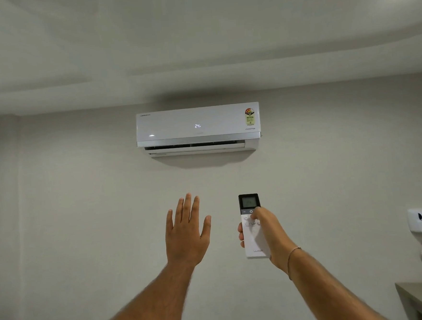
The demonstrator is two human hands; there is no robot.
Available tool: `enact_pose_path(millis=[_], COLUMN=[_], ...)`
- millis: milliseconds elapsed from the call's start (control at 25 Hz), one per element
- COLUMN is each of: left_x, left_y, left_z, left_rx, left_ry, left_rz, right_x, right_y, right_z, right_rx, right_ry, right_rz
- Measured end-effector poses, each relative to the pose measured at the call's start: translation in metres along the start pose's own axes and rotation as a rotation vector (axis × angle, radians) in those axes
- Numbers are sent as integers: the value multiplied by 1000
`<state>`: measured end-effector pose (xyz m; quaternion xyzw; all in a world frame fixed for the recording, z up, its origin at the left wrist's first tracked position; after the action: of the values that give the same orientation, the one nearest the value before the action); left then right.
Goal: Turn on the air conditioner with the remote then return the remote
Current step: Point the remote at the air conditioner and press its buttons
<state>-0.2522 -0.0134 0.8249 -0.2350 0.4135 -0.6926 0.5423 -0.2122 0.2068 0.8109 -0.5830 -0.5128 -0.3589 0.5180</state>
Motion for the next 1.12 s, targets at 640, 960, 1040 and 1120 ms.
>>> enact_pose_path(millis=[640,960,1040,1120], left_x=[-7,-7,-7,-9], left_y=[0,1,1,1], left_z=[7,8,8,9], left_rx=[-13,-2,1,2], left_ry=[-9,-2,9,-6], left_rz=[-36,-26,-23,-45], right_x=[-2,0,1,1], right_y=[4,7,8,8], right_z=[-4,-10,-13,-14], right_rx=[8,33,35,35], right_ry=[-10,-21,-21,-18], right_rz=[-47,-47,-33,-21])
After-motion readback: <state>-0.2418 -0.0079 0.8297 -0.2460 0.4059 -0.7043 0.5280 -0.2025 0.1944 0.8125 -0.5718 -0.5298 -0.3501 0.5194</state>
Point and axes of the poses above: each hand's wrist, its own y-axis away from the middle knuckle, its own z-axis out of the back of the hand, x = y × z, the point moved 8 cm from there along -y, towards the middle knuckle, and after that the axes turned 7 degrees about x, right-handed, at the moved point
